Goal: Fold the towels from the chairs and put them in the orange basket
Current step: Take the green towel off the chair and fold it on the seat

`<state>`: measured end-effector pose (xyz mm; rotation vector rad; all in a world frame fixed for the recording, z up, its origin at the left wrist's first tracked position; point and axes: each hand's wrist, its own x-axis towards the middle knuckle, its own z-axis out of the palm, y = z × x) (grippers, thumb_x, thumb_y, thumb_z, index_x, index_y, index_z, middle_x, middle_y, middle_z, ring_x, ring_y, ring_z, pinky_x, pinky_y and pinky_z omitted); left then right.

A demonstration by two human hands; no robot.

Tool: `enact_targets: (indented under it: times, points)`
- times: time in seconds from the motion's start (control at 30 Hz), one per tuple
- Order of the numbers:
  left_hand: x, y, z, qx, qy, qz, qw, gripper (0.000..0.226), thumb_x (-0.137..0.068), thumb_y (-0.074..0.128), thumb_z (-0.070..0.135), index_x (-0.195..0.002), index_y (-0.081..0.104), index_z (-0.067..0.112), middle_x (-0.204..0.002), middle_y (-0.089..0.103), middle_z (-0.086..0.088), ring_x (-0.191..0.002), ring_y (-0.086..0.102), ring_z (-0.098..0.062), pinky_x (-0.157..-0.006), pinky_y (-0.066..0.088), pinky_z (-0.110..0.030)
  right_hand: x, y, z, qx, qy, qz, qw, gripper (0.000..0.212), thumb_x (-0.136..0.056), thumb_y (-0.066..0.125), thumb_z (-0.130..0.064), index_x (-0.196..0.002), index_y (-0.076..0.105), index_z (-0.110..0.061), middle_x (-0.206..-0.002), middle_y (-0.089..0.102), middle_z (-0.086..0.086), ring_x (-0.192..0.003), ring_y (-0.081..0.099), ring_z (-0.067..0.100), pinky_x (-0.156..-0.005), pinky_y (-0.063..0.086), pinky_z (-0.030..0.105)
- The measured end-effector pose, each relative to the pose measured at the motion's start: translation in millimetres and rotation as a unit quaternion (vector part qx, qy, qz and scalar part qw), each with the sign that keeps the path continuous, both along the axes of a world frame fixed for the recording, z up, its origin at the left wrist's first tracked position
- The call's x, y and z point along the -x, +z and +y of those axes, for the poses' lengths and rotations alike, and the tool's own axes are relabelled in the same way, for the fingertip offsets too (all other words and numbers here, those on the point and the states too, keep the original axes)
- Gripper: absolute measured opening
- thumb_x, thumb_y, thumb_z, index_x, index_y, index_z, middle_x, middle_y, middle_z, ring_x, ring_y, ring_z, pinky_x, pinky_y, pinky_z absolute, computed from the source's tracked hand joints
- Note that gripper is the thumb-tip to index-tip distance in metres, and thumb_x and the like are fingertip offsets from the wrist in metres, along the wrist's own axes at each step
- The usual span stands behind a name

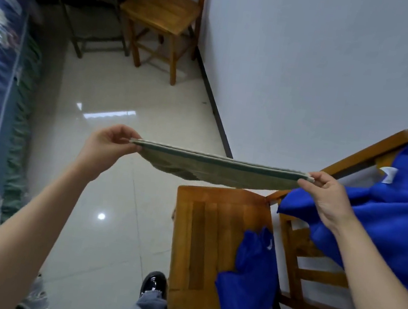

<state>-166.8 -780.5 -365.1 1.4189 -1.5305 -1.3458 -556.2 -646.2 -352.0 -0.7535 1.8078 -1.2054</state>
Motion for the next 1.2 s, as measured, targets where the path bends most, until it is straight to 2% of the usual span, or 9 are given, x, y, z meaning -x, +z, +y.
enact_targets:
  times: [0.13,0.27,0.33,0.5,0.7,0.83,0.9,1.07,1.2]
  points:
    - [15,23,-15,0.034,-0.004,-0.014,0.999,0.031,-0.077,0.065,-0.009,-0.078,0.063,0.021,-0.061,0.066,0.017,-0.062,0.061,0.003,-0.069,0.049,-0.012,4,9,-17,-0.005,-0.022,0.029,0.999,0.02,-0.082,0.063,0.001,-0.082,0.057,-0.018,-0.083,0.059,0.0,-0.081,0.056,0.01,-0.078,0.048,0.021]
    - [36,38,-29,0.011,0.029,0.016,0.999,0.028,-0.08,0.064,-0.005,-0.107,0.062,0.004,-0.082,0.064,-0.001,-0.083,0.06,-0.018,-0.083,0.051,-0.027,10,17,-38,-0.003,-0.068,0.019,0.998,0.018,-0.085,0.063,-0.006,-0.081,0.054,-0.021,-0.084,0.059,-0.003,-0.083,0.054,0.01,-0.078,0.045,0.021]
    - [45,42,-32,-0.027,0.064,0.065,0.995,0.03,-0.083,0.062,-0.003,-0.112,0.059,0.003,-0.086,0.062,-0.004,-0.087,0.06,-0.02,-0.084,0.052,-0.028,9,21,-46,0.0,-0.069,0.011,0.998,0.015,-0.089,0.06,-0.011,-0.082,0.052,-0.021,-0.087,0.06,-0.003,-0.086,0.056,0.01,-0.081,0.046,0.023]
    - [56,44,-31,-0.102,0.069,0.208,0.97,0.023,-0.088,0.054,-0.003,-0.105,0.057,0.012,-0.094,0.058,-0.006,-0.091,0.06,-0.019,-0.086,0.052,-0.031,7,34,-51,0.039,-0.09,-0.023,0.995,0.011,-0.095,0.05,-0.014,-0.085,0.048,-0.019,-0.086,0.059,0.0,-0.079,0.058,0.008,-0.07,0.052,0.017]
    - [44,20,0,-0.142,0.04,0.26,0.954,0.026,-0.088,0.046,-0.009,-0.091,0.058,0.014,-0.074,0.066,0.002,-0.072,0.064,-0.01,-0.073,0.055,-0.022,8,21,-2,0.041,-0.067,-0.068,0.995,0.013,-0.081,0.062,-0.024,-0.083,0.053,-0.015,-0.077,0.062,-0.001,-0.07,0.062,0.008,-0.058,0.052,0.017]
    - [27,-36,49,-0.192,0.015,0.152,0.969,0.025,-0.083,0.051,-0.013,-0.088,0.061,0.01,-0.071,0.064,-0.002,-0.069,0.061,-0.014,-0.067,0.055,-0.019,2,-27,60,-0.053,-0.049,-0.003,0.997,0.014,-0.091,0.053,-0.006,-0.079,0.053,-0.015,-0.081,0.055,0.004,-0.074,0.053,0.013,-0.066,0.046,0.024]
    - [20,-70,72,-0.222,0.004,0.1,0.97,0.025,-0.081,0.054,-0.014,-0.086,0.062,0.009,-0.071,0.062,-0.003,-0.068,0.058,-0.016,-0.062,0.053,-0.017,-4,-57,87,-0.101,-0.056,0.01,0.993,0.017,-0.09,0.055,-0.005,-0.077,0.053,-0.015,-0.079,0.053,0.004,-0.071,0.05,0.013,-0.06,0.044,0.017]
    - [10,-141,130,-0.304,-0.001,-0.022,0.952,0.026,-0.079,0.057,-0.016,-0.081,0.062,0.01,-0.075,0.06,-0.008,-0.072,0.055,-0.019,-0.056,0.049,-0.011,-24,-124,141,-0.248,-0.041,-0.01,0.968,0.012,-0.09,0.057,-0.011,-0.079,0.053,-0.012,-0.081,0.058,0.008,-0.075,0.054,0.018,-0.061,0.042,0.026]
    - [14,-165,148,-0.331,0.009,-0.057,0.942,0.022,-0.079,0.058,-0.015,-0.083,0.064,0.005,-0.078,0.062,-0.011,-0.076,0.056,-0.023,-0.061,0.051,-0.016,-28,-146,148,-0.282,-0.057,-0.007,0.958,0.012,-0.091,0.058,-0.014,-0.079,0.052,-0.014,-0.084,0.058,0.009,-0.073,0.054,0.017,-0.06,0.042,0.028]
